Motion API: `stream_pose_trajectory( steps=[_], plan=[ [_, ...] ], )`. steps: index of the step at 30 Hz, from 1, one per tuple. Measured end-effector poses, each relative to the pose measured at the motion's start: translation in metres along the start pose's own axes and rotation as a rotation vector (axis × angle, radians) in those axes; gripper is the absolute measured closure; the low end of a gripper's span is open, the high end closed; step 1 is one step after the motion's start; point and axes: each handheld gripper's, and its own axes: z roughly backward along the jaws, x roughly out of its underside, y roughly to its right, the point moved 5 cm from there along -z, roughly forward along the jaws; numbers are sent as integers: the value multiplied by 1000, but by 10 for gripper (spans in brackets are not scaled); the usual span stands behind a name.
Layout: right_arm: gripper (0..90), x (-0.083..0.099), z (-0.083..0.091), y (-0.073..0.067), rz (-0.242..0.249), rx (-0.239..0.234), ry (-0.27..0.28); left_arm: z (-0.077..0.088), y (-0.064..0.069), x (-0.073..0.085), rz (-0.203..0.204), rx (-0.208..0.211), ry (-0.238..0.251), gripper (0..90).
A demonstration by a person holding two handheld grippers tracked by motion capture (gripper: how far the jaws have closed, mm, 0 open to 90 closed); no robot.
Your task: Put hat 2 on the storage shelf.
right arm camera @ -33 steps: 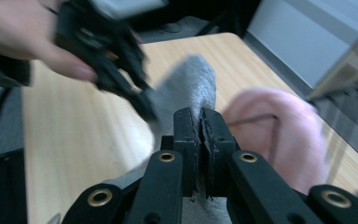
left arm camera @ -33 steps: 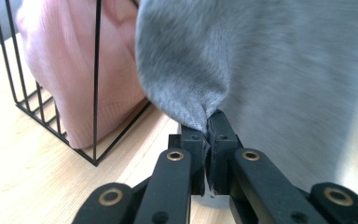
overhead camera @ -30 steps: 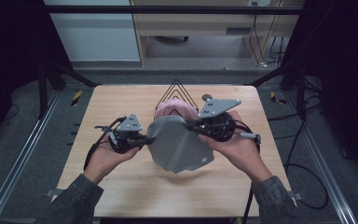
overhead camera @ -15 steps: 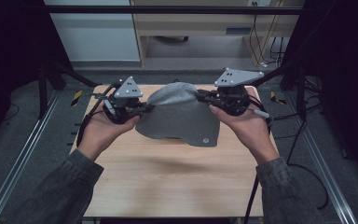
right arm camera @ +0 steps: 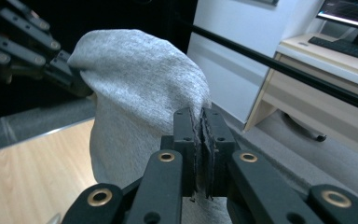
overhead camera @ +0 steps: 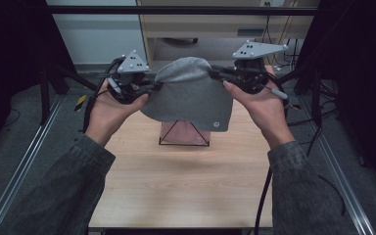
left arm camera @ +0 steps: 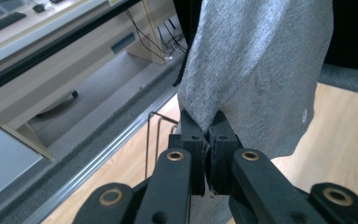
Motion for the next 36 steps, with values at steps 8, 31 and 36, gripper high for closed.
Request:
stream_pose_trajectory(
  steps=[8, 31, 36],
  plan=[
    [859, 2, -11, 21, -39, 19, 15, -15, -9, -4, 10, -6, 35, 872],
    [860, 3, -25, 47, -96, 78, 44, -37, -20, -16, 50, -35, 72, 872],
    [860, 4, -25, 48, -98, 94, 53, -37, -19, -19, 52, -44, 80, 872]
  ],
)
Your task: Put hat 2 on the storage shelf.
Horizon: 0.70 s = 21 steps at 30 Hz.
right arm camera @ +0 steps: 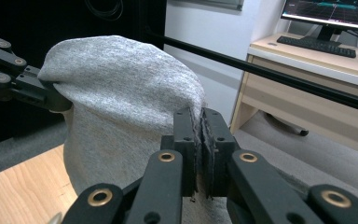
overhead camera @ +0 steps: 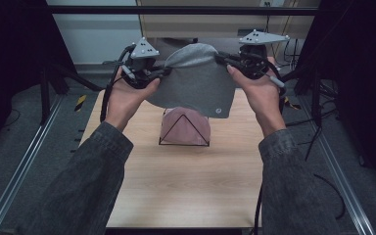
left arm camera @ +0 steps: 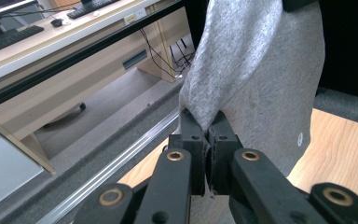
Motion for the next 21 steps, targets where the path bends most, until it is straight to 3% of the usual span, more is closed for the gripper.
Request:
stream_pose_trajectory(
  steps=[10, 21],
  plan=[
    [860, 0, -7, 5, -7, 9, -2, -9, -10, -4, 11, -18, 15, 872],
    [859, 10, -31, 25, -20, 29, -29, -41, -24, 5, 18, -25, 7, 872]
  ],
)
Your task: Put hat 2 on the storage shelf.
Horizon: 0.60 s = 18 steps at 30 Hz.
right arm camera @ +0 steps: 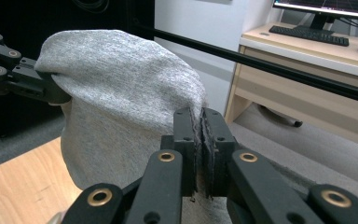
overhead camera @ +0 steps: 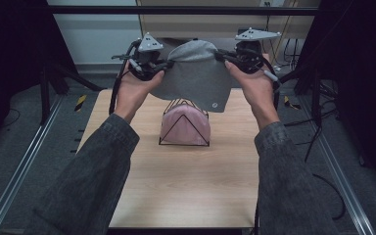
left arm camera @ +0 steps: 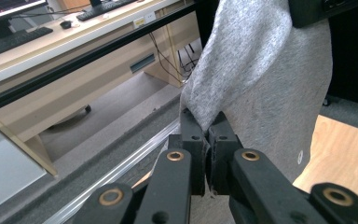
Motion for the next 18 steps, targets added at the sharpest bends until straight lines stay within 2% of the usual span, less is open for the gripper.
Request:
stream_pose_trajectory(
  steps=[4, 7, 10, 18],
  plan=[
    [859, 6, -9, 7, 2, 11, -7, -11, -2, 3, -49, -22, 20, 872],
    [859, 9, -16, 12, -6, 15, -9, -19, -6, 7, -21, -11, 0, 872],
    [859, 12, -21, 13, -11, 14, -18, -23, -8, 12, -26, -10, -20, 872],
    [859, 20, -27, 8, -8, 4, -33, -26, -11, 26, 6, -1, -35, 872]
  ],
)
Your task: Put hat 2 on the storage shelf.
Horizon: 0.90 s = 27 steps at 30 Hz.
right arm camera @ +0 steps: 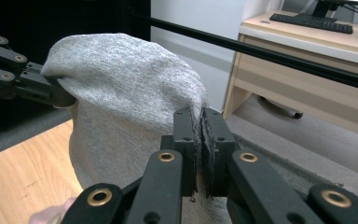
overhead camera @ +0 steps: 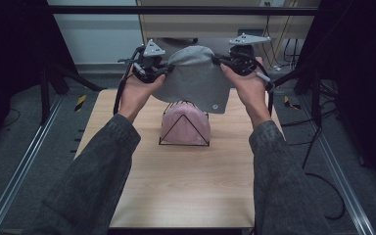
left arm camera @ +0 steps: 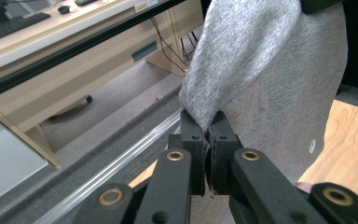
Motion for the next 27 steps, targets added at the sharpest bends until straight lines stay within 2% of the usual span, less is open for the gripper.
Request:
stream_pose_trajectory(
  steps=[17, 27],
  plan=[
    [858, 38, -17, -12, -17, -34, -51, -11, 6, 46, 50, 30, -49, 872],
    [858, 65, -26, -21, -14, -50, -101, -14, 13, 75, 71, 50, -83, 872]
  ],
)
